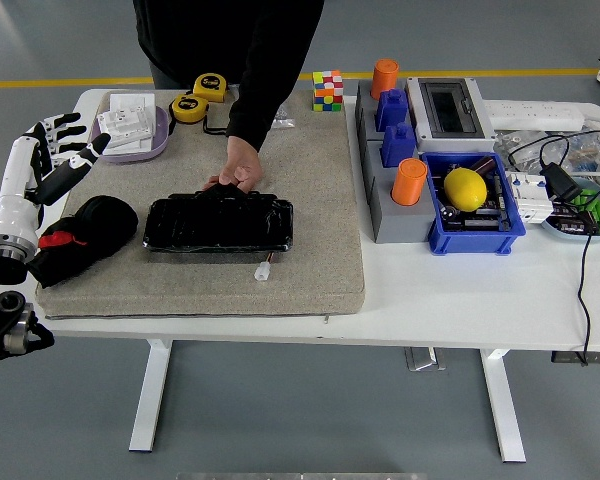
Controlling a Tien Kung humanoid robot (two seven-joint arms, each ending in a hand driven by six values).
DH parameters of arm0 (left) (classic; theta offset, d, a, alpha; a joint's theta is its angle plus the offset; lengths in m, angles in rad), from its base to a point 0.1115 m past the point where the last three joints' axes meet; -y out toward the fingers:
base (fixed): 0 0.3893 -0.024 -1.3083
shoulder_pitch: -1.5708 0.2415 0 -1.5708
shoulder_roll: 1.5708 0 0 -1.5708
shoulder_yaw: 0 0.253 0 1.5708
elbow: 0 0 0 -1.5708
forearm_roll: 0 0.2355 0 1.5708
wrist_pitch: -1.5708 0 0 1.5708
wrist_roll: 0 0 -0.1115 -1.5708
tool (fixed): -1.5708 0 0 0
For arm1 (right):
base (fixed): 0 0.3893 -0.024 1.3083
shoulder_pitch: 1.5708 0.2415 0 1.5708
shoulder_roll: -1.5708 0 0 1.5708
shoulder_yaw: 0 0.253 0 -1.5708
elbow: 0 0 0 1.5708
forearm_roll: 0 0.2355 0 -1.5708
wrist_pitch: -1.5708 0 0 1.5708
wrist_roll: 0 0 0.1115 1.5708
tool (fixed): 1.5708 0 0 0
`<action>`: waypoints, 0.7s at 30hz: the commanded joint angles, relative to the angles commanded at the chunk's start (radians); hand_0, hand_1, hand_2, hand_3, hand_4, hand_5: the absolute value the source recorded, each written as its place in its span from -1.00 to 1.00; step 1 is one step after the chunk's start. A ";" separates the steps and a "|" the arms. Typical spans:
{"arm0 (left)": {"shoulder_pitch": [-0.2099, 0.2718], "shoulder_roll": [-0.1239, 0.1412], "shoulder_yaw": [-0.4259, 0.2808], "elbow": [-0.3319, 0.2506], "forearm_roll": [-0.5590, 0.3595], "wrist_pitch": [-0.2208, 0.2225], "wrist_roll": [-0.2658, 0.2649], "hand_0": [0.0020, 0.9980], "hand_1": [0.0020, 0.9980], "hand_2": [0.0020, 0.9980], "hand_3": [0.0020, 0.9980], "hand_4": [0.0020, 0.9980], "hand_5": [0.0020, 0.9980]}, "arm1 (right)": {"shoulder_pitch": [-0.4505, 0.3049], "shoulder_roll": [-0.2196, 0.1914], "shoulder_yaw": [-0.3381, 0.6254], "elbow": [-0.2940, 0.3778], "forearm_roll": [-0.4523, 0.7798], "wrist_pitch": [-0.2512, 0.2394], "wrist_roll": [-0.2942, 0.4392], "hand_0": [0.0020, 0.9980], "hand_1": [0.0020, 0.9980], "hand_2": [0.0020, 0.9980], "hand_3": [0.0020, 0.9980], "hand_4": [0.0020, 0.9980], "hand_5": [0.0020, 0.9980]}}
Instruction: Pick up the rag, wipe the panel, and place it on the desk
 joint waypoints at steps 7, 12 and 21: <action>0.016 -0.003 0.003 -0.030 -0.278 -0.072 -0.099 -0.13 0.28 0.41 0.47 0.87 0.00 | 0.002 -0.002 -0.006 0.000 -0.002 0.000 -0.001 0.47 0.24 0.39 0.23 1.00 0.11; 0.024 -0.010 0.000 -0.034 -0.426 -0.107 -0.162 -0.13 0.25 0.38 0.33 0.83 -0.04 | 0.001 -0.002 -0.006 0.002 -0.002 -0.001 -0.002 0.47 0.24 0.39 0.23 1.00 0.12; 0.040 -0.039 -0.014 -0.031 -0.521 -0.152 -0.220 -0.11 0.25 0.35 0.21 0.83 -0.05 | -0.003 0.002 -0.003 0.004 -0.004 -0.003 -0.004 0.47 0.24 0.39 0.23 1.00 0.12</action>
